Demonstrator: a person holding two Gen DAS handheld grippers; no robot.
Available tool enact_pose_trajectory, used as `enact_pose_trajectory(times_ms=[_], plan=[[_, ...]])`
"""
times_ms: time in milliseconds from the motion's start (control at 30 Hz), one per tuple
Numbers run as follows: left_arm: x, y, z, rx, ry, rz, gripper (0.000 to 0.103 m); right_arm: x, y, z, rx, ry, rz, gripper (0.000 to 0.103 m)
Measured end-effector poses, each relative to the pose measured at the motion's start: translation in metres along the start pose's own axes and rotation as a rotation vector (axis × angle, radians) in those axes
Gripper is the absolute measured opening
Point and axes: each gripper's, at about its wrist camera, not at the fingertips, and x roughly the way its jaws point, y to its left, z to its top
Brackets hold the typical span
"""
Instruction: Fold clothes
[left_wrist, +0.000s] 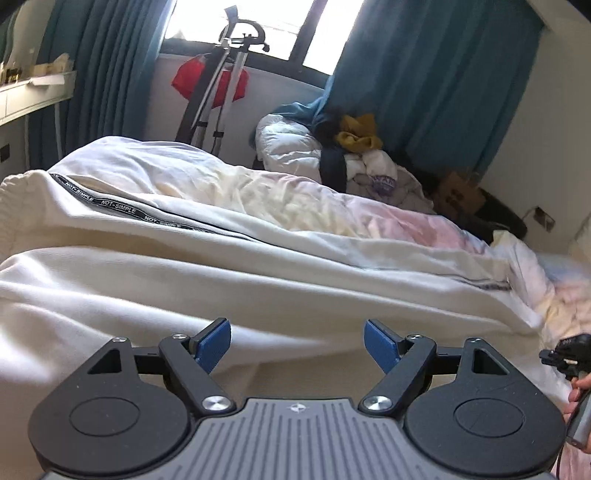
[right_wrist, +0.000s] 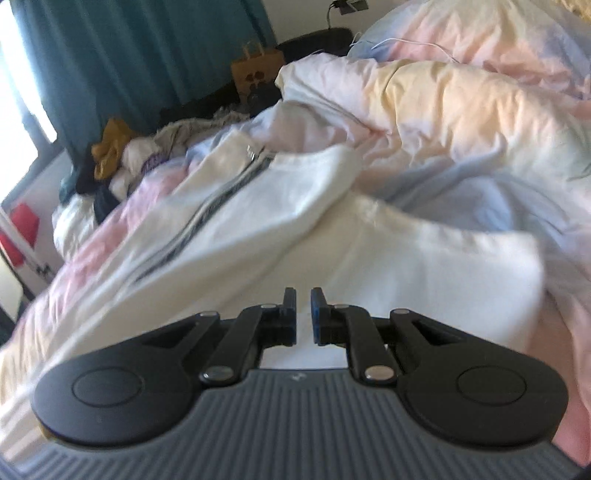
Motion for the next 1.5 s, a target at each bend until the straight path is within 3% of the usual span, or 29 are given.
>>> enact_pose_trajectory(times_ms=[233,400,567,800,900,1033,1167,1333,1500], plan=[[-0.03,-0.018,-0.016,0.059,-0.01,-0.004,0.081,-0.049,0.005,-0.021,-0.026,0.002,0.016,0.012],[-0.055,-0.006,-0.02,0.03,-0.009,0.062,0.082,-0.07,0.004,-0.036,-0.06,0.026,0.028,0.012],[-0.081,0.006,-0.024,0.0,-0.009,0.128,0.089,-0.074,-0.007,-0.034,-0.038,0.014,0.023,0.035],[-0.098,0.031,-0.024,-0.094,-0.006,0.206,0.102,-0.061,-0.032,-0.031,0.095,0.025,-0.052,0.048],[-0.093,0.033,-0.022,-0.117,0.018,0.214,0.103,-0.061,-0.047,-0.027,0.177,-0.011,-0.099,0.066],[-0.085,0.031,-0.024,-0.111,0.052,0.21,0.103,-0.061,-0.07,-0.025,0.304,-0.05,-0.164,0.067],[-0.082,0.032,-0.026,-0.122,0.064,0.198,0.103,-0.049,-0.092,-0.029,0.436,-0.03,-0.206,0.067],[-0.081,0.037,-0.024,-0.157,0.069,0.176,0.103,-0.021,-0.119,-0.043,0.628,0.048,-0.094,0.068],[-0.091,0.06,-0.012,-0.247,0.044,0.108,0.103,-0.019,-0.128,-0.04,0.681,0.009,-0.024,0.06]])
